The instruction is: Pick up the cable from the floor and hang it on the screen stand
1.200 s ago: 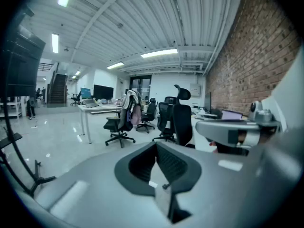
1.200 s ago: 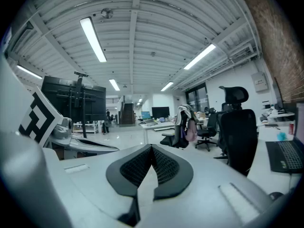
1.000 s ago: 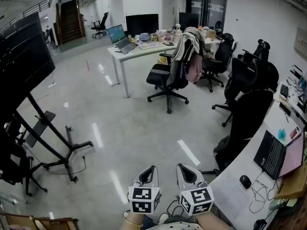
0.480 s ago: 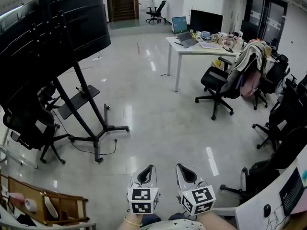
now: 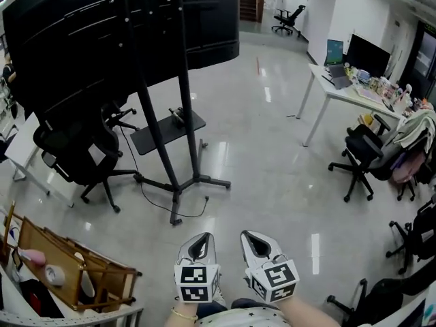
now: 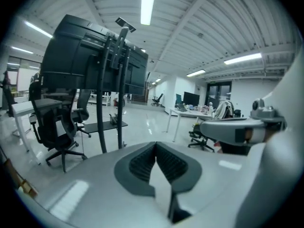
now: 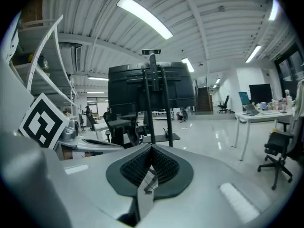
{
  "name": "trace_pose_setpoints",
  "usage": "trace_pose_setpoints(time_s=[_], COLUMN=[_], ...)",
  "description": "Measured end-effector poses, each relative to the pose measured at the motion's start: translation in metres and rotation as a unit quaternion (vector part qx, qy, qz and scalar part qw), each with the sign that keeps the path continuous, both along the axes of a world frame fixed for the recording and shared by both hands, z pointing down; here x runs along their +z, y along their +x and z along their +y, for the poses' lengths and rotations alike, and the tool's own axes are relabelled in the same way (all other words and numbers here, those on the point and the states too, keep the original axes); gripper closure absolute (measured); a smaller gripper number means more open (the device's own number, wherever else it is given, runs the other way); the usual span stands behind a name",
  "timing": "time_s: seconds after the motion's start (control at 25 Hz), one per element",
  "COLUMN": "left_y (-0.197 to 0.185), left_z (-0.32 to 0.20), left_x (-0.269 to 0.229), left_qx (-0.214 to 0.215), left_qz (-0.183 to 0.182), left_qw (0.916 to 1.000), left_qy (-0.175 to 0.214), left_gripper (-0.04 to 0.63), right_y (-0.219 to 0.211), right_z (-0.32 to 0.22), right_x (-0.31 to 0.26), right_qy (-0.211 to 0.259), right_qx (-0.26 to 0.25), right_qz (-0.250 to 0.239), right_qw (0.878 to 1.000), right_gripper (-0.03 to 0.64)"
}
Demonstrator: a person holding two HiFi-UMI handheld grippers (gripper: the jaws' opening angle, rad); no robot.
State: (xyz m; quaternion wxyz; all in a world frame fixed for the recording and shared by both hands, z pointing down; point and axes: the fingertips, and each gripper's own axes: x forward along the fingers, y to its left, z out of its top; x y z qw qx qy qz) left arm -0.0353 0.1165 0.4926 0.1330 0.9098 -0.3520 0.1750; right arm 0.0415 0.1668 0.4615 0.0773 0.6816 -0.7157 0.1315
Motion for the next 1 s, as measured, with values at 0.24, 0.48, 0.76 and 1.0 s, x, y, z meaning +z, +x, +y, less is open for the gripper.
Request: trace_pose_setpoints(time_s=[0.24,0.48,0.76,1.0], left_y=[-0.068,-0.098,-0.112,-0.120], left_z=[-0.081,-0.153,-0.244,-0.319], left_x=[0.016,0.050,0.089,0.119], left_qx=[-0.087,-0.167,-0.266,-0.327], left_qz=[-0.015,-0.025,-0.034,-0.039], left_qw=[0.9960,0.9848,0.9608,0.9412], left_qy=[-0.011,-0.041,-0.069,-0.074], left_gripper=[0.589,0.589,0.589,0.589], right_y=[-0.063,-0.083,-0.093,-0.107], right_z=[-0.099,-0.193,-0.309,-0.395], right_x=[0.011,0.041,0.083,0.128], right_qy=[-0.014,-0.033,-0.074,-0.106], right_qx=[-0.097,-0.155,-0.244,-0.313], right_qz=[-0.011,-0.024,-0.009,0.003], right_qw=[0.995,0.987,0.967,0.944], right_gripper=[0.618,0.618,0.618,0.618])
